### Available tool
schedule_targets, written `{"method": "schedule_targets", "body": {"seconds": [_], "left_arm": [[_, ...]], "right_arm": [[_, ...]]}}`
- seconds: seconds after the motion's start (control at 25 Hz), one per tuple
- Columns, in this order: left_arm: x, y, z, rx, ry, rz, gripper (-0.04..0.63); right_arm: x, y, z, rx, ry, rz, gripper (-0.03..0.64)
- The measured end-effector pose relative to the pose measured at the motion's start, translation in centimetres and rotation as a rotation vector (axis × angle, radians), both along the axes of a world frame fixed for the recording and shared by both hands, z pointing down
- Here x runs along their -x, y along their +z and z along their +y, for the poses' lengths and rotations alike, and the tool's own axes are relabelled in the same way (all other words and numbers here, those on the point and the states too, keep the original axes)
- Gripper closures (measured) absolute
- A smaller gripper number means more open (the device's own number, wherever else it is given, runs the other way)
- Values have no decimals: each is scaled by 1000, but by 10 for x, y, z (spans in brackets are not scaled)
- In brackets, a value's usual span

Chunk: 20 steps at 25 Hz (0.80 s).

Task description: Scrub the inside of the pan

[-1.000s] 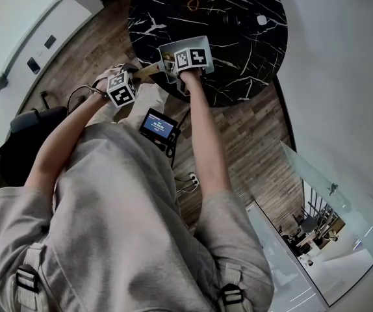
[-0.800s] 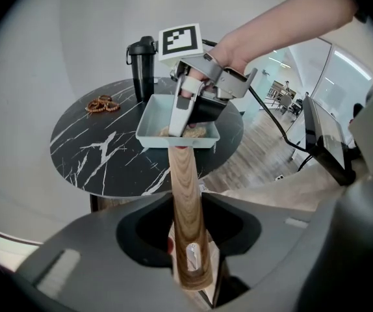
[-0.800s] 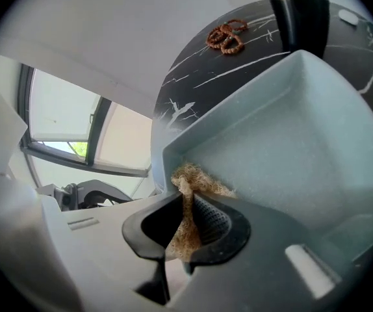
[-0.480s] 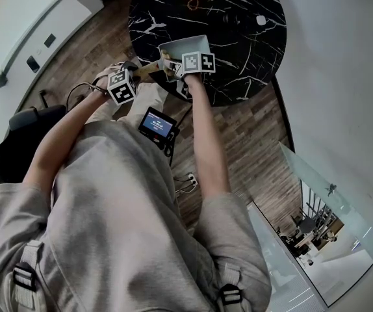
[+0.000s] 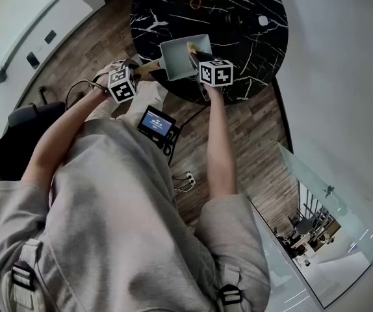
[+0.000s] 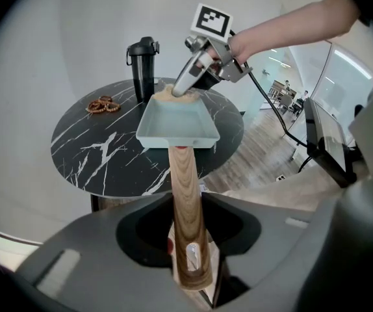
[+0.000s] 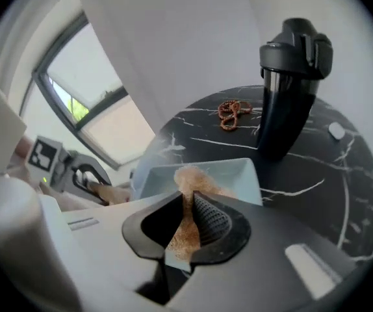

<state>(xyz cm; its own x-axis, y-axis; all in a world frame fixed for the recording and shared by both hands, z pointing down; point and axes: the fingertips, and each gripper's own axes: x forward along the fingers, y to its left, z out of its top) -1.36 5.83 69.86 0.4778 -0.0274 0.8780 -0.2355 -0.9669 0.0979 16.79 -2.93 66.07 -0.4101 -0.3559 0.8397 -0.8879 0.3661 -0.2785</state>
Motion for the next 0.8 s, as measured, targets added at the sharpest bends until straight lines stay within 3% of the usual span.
{"method": "schedule_targets", "body": {"seconds": [0.12, 0.36, 0.48, 0.8], "left_arm": [[0, 0, 0, -3, 0, -2, 459], [1, 0, -2, -6, -7, -4, 459], [1, 1, -2, 18, -36, 5, 460], [2, 1, -9, 61, -104, 4, 457]], "right_arm": [[-28, 16, 10, 22, -95, 198, 555], [-51, 49, 20, 124, -147, 360, 555], [-55, 60, 24, 183, -128, 376, 557], [-55, 66, 36, 330, -11, 286, 558]]}}
